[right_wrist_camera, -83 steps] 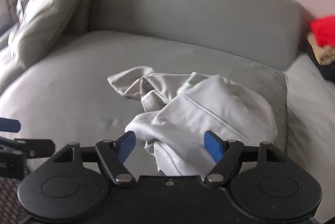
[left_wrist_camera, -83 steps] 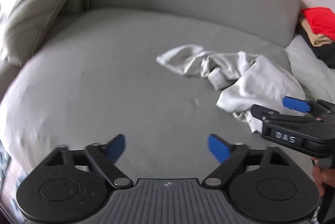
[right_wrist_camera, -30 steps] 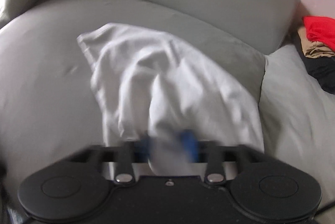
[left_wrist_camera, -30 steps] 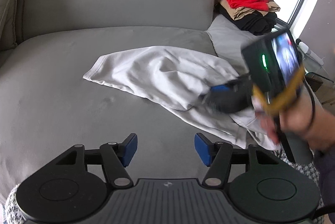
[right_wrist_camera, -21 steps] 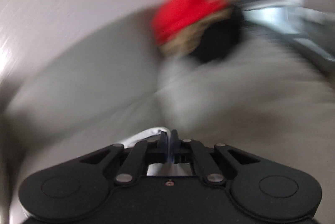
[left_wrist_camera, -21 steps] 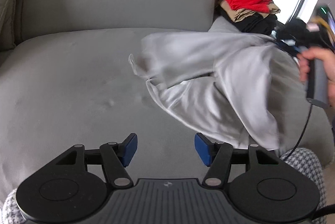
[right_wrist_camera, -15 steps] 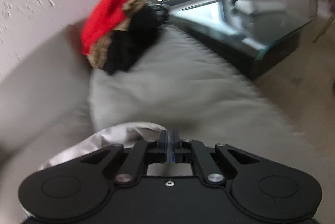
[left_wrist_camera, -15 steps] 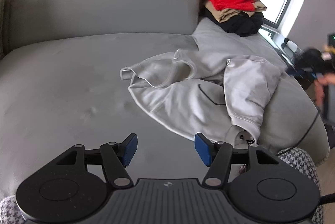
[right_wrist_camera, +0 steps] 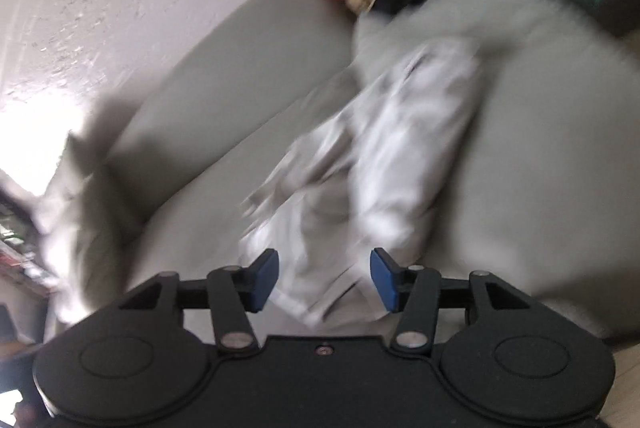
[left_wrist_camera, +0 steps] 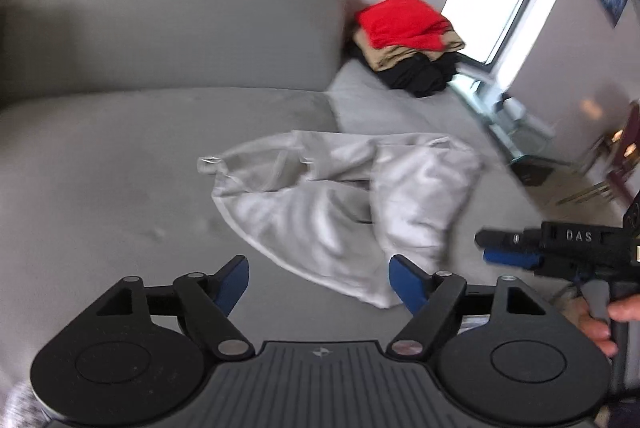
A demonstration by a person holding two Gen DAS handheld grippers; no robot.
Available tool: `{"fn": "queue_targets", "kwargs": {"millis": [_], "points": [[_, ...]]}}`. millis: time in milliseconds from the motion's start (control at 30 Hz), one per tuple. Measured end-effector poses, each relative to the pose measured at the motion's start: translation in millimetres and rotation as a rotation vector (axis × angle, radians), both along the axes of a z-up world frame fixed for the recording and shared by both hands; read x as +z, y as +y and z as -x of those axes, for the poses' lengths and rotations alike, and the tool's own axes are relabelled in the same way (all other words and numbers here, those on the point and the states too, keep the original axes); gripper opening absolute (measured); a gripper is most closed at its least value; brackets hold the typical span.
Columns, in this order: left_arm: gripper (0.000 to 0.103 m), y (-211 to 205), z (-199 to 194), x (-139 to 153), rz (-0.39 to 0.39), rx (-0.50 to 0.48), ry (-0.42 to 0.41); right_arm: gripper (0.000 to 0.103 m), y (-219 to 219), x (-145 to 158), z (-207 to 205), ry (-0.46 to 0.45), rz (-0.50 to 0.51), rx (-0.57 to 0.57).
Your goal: Fold clothes
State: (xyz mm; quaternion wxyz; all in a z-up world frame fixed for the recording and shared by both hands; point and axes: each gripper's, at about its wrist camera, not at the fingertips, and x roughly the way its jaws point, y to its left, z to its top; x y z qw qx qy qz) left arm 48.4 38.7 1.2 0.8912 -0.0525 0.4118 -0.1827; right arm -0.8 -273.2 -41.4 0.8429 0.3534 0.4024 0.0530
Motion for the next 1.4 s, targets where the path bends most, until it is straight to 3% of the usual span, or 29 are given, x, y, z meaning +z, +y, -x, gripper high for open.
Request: {"fn": "queue_targets", "kwargs": {"millis": [67,133,300,433,633,667,800,833,1100,1300,1400], "points": [[0.064,1.3,-5.0,-18.2,-0.011,0.026,0.042,0.045,13.3,-25.2,-3.4,0.056,-0.135,0.008],[0.053,1.3,-11.0,-41.4,0.006,0.044,0.1,0.045,20.6,-42.5,-5.2,0.095,-0.207,-0.02],[0.047,1.8,-24.7,-79.9,0.079,0.07,0.173,0.045,34.7,-78.7,-9.5,0.174,-0.337,-0.112],[0.047,3.5,-40.9,-95.2,0.106,0.082,0.183,0.045,40.4,-95.4,-16.1,0.197,-0.365,-0.195],[0.049,13.8,-67.3,-112.2,0.219,0.126,0.234,0.043,36.9,-99.0,-19.0,0.11,-0.36,-0.375],[0.05,14.2,-70.9,-113.5,0.233,0.132,0.242,0.041,35.9,-98.3,-21.2,0.104,-0.348,-0.383],[0.052,15.0,-85.0,-118.5,0.279,0.129,0.267,0.007,30.8,-102.3,-26.6,0.107,-0.358,-0.41],[0.055,15.7,-88.2,-120.2,0.297,0.118,0.27,0.007,29.7,-103.1,-26.7,0.106,-0.386,-0.409],[0.062,33.4,-110.4,-143.6,0.562,0.075,0.374,0.005,17.8,-97.7,-26.3,0.049,-0.573,-0.389],[0.062,31.4,-127.7,-161.4,0.741,0.035,0.415,0.005,13.2,-94.7,-18.5,0.044,-0.632,-0.385],[0.055,34.4,-134.8,-169.5,0.809,0.057,0.424,0.005,9.6,-95.0,-12.0,0.053,-0.629,-0.389]]}}
